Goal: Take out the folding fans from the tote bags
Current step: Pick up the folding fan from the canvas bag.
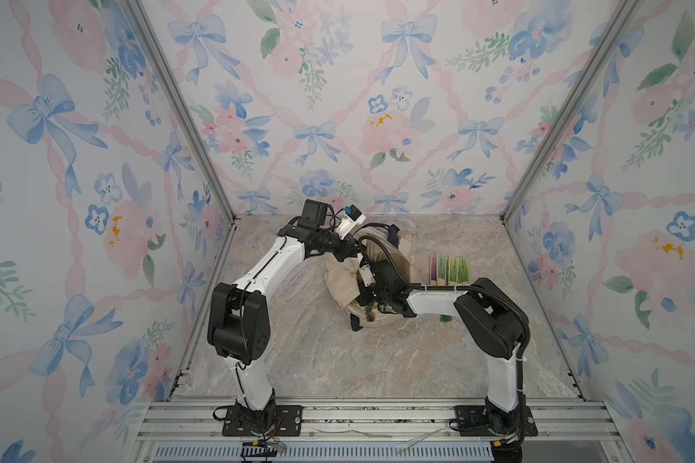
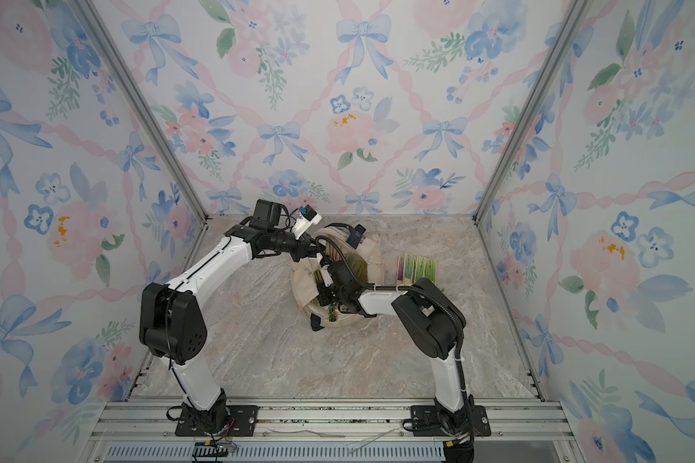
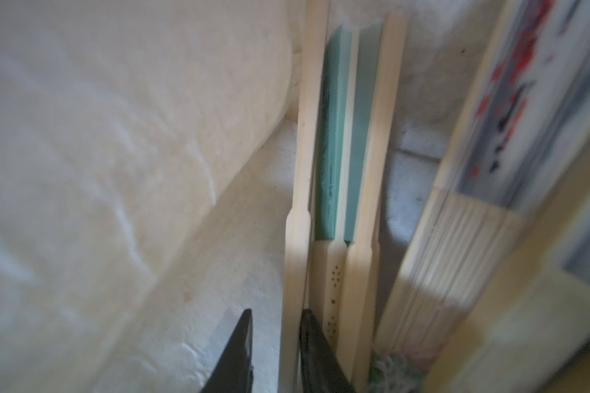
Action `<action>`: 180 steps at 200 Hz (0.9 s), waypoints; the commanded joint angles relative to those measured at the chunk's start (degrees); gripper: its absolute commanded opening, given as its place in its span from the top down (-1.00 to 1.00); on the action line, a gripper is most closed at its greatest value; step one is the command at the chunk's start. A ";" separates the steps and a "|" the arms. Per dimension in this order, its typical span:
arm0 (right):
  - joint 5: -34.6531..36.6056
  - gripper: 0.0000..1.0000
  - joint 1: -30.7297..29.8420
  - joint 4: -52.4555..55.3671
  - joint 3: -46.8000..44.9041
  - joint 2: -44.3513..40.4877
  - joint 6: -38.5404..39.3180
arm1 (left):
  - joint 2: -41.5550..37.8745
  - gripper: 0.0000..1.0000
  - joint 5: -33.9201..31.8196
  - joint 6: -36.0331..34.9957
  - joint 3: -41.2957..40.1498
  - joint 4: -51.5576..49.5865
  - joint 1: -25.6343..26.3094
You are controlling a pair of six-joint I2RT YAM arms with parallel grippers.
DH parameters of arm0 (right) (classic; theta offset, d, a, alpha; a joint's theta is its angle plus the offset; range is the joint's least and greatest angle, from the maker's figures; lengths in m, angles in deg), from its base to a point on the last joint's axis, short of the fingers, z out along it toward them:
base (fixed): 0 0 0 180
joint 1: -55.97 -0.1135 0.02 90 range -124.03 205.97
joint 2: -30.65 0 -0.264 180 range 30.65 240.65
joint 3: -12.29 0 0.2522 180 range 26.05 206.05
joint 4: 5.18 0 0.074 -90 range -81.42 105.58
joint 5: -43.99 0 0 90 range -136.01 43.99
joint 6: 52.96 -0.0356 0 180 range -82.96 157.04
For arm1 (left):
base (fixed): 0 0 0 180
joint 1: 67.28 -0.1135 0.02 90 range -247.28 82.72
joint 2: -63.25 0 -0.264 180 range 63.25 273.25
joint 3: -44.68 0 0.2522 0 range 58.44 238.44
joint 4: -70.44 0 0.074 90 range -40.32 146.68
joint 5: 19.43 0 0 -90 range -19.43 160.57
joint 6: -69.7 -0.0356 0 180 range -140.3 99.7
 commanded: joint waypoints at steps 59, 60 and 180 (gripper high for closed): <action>0.62 0.49 -0.75 4.66 1.07 1.80 0.83 | -1.30 1.00 3.08 0.81 -0.74 1.35 -0.65; 0.75 0.49 -0.77 4.74 1.15 1.87 0.75 | -1.26 1.00 3.08 0.81 -0.79 1.35 -0.64; -0.91 0.90 -0.09 5.79 3.63 5.94 -2.02 | -1.73 1.00 3.72 0.59 -1.45 1.36 -0.55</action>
